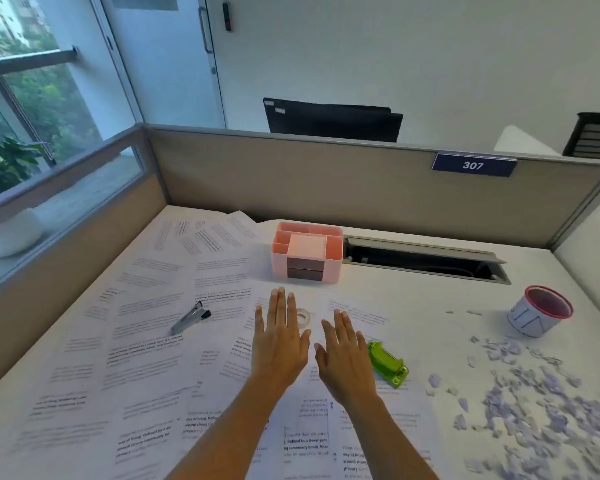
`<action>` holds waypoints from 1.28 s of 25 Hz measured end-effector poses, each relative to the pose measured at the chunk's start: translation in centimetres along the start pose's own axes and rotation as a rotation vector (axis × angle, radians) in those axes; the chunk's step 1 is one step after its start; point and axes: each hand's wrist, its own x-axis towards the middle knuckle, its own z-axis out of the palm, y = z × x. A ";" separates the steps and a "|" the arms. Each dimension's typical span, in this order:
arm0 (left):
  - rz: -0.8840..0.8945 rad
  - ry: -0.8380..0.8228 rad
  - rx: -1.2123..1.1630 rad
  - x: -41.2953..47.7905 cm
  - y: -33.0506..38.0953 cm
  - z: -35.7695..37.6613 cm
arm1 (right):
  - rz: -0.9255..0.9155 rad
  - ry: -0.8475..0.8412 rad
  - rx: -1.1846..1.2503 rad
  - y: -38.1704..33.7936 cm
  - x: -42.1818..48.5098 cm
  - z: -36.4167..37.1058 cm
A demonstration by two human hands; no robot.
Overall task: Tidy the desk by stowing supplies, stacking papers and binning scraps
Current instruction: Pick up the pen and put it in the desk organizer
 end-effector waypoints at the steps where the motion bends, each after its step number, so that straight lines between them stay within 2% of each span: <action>1: -0.032 -0.036 0.003 -0.4 -0.1 0.4 | 0.012 -0.048 0.020 -0.1 -0.3 0.3; 5: -0.065 -0.074 0.009 -2.8 -1.6 2.2 | -0.025 -0.120 0.032 -0.2 -1.6 2.1; 10: -0.113 -0.215 0.019 -5.0 -3.2 3.0 | -0.085 -0.324 0.042 -1.1 -2.2 2.2; 16: -0.130 -0.289 -0.060 -5.0 -5.1 2.8 | -0.058 -0.418 0.024 -3.9 -2.1 3.6; 20: -0.120 -0.234 -0.021 -4.2 -8.1 3.3 | -0.024 -0.411 0.038 -6.8 -0.7 4.7; 22: -0.114 -0.296 -0.064 -3.9 -10.6 3.7 | -0.012 -0.406 0.051 -8.5 -0.1 5.1; 25: -0.132 -0.252 -0.054 -3.0 -14.6 4.4 | 0.013 -0.385 0.066 -11.7 1.1 5.9; 32: -0.194 -0.288 -0.054 -2.0 -22.7 4.3 | 0.034 -0.393 0.094 -19.2 4.4 7.5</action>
